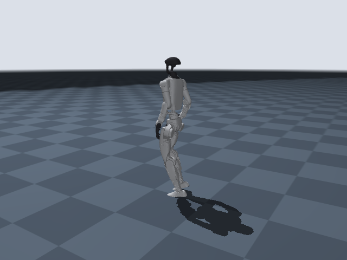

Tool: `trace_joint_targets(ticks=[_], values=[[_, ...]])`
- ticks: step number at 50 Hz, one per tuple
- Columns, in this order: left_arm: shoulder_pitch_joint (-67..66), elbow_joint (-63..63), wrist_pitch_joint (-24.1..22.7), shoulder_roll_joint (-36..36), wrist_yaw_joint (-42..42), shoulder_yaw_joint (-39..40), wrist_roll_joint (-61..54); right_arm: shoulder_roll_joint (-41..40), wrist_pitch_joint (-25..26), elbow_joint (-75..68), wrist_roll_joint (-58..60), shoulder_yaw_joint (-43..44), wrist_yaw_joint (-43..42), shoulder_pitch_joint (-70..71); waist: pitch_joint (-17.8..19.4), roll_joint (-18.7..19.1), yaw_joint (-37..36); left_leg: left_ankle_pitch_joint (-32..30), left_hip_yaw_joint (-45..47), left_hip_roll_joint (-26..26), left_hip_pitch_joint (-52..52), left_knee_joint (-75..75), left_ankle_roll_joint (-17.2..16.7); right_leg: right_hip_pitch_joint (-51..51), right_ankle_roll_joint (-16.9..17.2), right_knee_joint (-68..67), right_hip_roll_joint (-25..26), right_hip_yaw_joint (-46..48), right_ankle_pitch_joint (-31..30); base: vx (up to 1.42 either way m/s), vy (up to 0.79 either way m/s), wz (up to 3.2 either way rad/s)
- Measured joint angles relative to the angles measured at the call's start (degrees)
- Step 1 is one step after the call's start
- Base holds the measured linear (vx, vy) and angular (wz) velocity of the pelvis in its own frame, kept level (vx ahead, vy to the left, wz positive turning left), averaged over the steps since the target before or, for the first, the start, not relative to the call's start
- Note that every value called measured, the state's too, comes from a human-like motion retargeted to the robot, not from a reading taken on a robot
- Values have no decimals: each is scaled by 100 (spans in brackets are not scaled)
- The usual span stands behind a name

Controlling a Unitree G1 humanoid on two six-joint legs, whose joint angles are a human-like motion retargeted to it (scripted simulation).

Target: Walk run

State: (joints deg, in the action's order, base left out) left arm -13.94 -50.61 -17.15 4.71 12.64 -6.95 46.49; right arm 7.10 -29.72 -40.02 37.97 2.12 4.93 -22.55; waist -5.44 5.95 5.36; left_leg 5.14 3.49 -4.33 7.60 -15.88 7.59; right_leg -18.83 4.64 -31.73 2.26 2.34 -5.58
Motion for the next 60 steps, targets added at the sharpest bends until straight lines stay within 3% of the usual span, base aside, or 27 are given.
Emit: trace_joint_targets(ticks=[3,6,7,8,9,10,13,15,17,21,25,27,28,30,32,33,35,37,40,42,45,50,53,55,57,58,60], values=[[-72,118,-2,149,-213,-260,50,14,-326,108,-368,124,-388,-53,92,-75,419,-820,-179,-85,-621,191,-248,-206,6,1587,-478,-105,481,124,-21,165],[-66,272,48,284,-379,-310,134,144,-387,74,-578,41,-470,24,166,-187,450,-1509,34,36,-1084,12,-562,-227,17,2492,-452,-1424,1050,101,-29,83],[-57,335,73,329,-369,-325,155,206,-358,57,-610,-13,-373,63,214,-272,438,-1719,21,-1,-1180,-254,-733,-199,174,2549,-510,-1680,805,143,-45,109],[-57,406,109,385,-318,-403,166,257,-318,69,-620,-28,-181,64,301,-358,655,-1923,-319,-91,-1198,-774,-987,-156,452,2385,-645,-1613,1,132,-45,161],[-79,501,126,448,-214,-383,185,300,-266,112,-666,-112,35,62,287,-393,673,-2073,-359,-88,-1026,-1435,-1302,-175,262,2023,-665,-1324,84,112,-45,137],[-112,607,135,514,-84,-314,208,340,-207,171,-730,-230,263,58,221,-402,591,-2196,-247,-38,-758,-2166,-1647,-226,-161,1563,-627,-922,610,103,-50,66],[2,628,34,431,-58,8,761,412,-178,191,-591,-160,512,120,360,-278,404,-1704,-62,460,232,-4294,-1456,-1,-328,784,-520,-524,1281,103,-34,115],[-20,704,145,292,-225,87,948,500,-47,59,-563,-142,625,190,264,-367,212,-1217,520,652,673,-4476,-1031,305,-432,858,-543,-444,1384,88,-4,85],[-121,872,147,266,-439,23,917,547,138,-128,-552,-147,837,241,278,-445,-2,-711,810,438,1084,-4126,-804,600,-464,1121,-566,-325,1102,84,2,54],[-274,1093,-28,254,-813,-60,741,695,207,-216,-365,-181,1244,231,223,-569,-602,-4,1045,25,1847,-2398,-707,1388,-164,1965,-656,234,243,80,3,53],[-220,1167,-128,262,-948,-94,385,705,54,-242,54,-134,919,162,178,-370,-851,100,1662,48,1914,50,-419,2149,77,2484,-244,1110,-455,98,2,132],[-186,1162,-53,240,-876,-54,282,661,-5,-302,108,-188,773,157,145,-456,-924,-92,2121,-107,1817,593,35,2449,326,2468,-151,1443,-739,83,-14,133],[-171,1148,-10,229,-838,-33,254,642,-31,-343,97,-230,761,161,123,-573,-957,-301,2498,-139,1786,640,555,2543,546,2369,-162,1421,-933,113,-45,84],[-169,1098,53,244,-803,29,216,631,-52,-419,87,-298,830,216,71,-906,-1130,118,3203,221,1420,418,741,2751,766,2021,-104,1368,-1412,124,-98,41],[-187,984,38,282,-871,37,251,566,-74,-448,213,-235,947,222,108,-884,-966,869,1782,73,1507,-420,741,2620,831,1044,199,1538,-2179,122,-37,162],[-146,910,-6,264,-877,117,288,535,-95,-450,365,-174,968,251,167,-855,-774,963,683,-295,1795,-807,741,2276,877,175,396,1202,-2376,115,21,238],[-44,803,51,259,-740,242,385,483,-41,-439,525,-101,944,291,204,-665,-471,1141,1094,195,1621,-1364,741,1722,1023,-986,1053,190,-2442,93,27,219],[32,753,217,206,-582,184,560,447,-32,-410,422,-91,873,284,160,-132,-554,1345,816,567,1264,-1333,741,1269,650,-1217,1382,79,-1883,82,32,136],[71,676,118,110,-752,-19,632,433,-105,-299,104,34,685,122,35,97,-673,1177,298,310,823,-948,741,700,-295,-1093,819,130,-960,83,30,159],[57,612,44,123,-797,-187,681,299,-205,-246,-125,198,523,7,-23,104,-521,812,66,95,530,-636,741,389,-528,-562,312,33,-368,94,25,250],[-45,634,54,197,-626,-359,839,171,-294,-130,-452,294,166,-108,-88,100,-75,308,-534,-294,16,-258,741,111,-410,898,-172,-299,109,86,16,302],[-222,635,47,256,-627,-264,734,316,-306,-43,-203,64,-50,18,7,-196,238,-567,-1168,-652,-751,-183,454,89,-177,2664,-107,-2740,1153,87,-8,220],[-283,565,-23,302,-738,-279,292,451,-280,-65,-1,-88,212,158,186,-364,492,-1369,-1630,-916,-784,-1341,-303,92,453,2516,-318,-2160,744,92,-20,212],[-328,539,-121,342,-716,-163,111,523,-241,-13,92,-179,251,223,111,-321,430,-2136,-1458,-869,-362,-2465,-1198,192,-51,1871,-97,-1816,1532,82,-21,156],[-304,446,-188,289,-728,-10,313,460,-314,-42,197,-75,159,202,119,-210,513,-2479,-1166,-585,223,-3730,-1767,363,-104,1536,38,-1726,1887,72,-17,245],[-243,413,-123,229,-742,73,470,405,-334,-138,140,21,141,265,152,-166,579,-2402,-1046,-384,562,-4253,-1838,407,-62,1480,-165,-1212,1952,75,-13,259],[-267,434,18,67,-757,159,623,319,-229,-396,-61,82,280,368,67,-345,449,-1707,90,206,1090,-4651,-1085,721,-269,1638,-316,-923,2031,71,-6,158]])
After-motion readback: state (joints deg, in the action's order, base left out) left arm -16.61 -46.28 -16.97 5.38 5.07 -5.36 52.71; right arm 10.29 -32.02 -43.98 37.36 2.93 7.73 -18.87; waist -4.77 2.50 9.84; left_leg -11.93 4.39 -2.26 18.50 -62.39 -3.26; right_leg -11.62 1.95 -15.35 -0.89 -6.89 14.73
